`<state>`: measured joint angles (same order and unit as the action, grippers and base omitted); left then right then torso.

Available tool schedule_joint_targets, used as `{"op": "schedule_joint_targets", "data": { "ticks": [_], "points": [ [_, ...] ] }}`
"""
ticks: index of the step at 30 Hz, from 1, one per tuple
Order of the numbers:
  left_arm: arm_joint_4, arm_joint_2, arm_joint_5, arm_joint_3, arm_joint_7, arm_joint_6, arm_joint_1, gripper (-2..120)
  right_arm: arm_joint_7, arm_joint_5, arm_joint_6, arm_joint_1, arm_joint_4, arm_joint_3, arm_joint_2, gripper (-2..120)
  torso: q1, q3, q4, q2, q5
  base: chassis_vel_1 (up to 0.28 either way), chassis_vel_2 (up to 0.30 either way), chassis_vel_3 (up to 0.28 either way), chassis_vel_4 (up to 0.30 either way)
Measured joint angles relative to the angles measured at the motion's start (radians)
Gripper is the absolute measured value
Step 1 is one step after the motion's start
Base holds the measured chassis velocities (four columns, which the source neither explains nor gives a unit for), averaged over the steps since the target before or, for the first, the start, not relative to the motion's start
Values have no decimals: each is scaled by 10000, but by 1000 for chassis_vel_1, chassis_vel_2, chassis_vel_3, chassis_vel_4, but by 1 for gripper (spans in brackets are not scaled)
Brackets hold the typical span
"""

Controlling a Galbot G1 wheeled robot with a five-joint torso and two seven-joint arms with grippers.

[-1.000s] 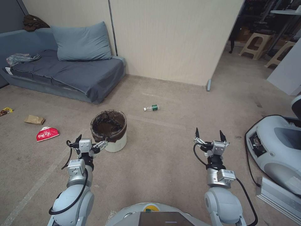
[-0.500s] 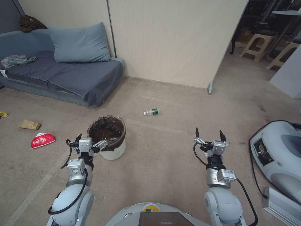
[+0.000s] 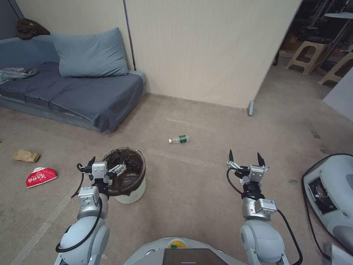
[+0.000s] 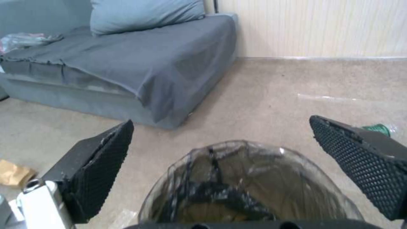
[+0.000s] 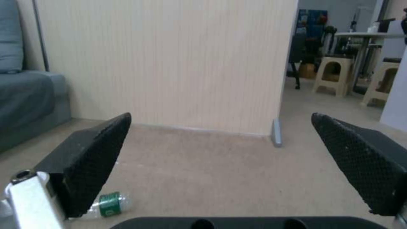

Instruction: Pick up the trash bin, then pick up the garbage from the floor and place it into the trash bin.

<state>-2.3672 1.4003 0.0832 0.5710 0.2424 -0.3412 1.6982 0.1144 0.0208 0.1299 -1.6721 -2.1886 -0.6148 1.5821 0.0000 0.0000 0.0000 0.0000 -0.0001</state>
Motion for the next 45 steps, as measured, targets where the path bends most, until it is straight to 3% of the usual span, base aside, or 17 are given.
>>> {"op": "schedule_joint_targets", "data": {
  "ticks": [15,45],
  "points": [
    [0,0,1,0,5,-6,0,100,-4,0,8,0,3,-2,1,100,1,1,0,0,1,-106,109,109,-108],
    [1,0,1,0,5,-7,2,100,-1,-2,12,-1,3,-3,1,100,0,-1,0,0,0,0,0,0,0]
  ]
}}
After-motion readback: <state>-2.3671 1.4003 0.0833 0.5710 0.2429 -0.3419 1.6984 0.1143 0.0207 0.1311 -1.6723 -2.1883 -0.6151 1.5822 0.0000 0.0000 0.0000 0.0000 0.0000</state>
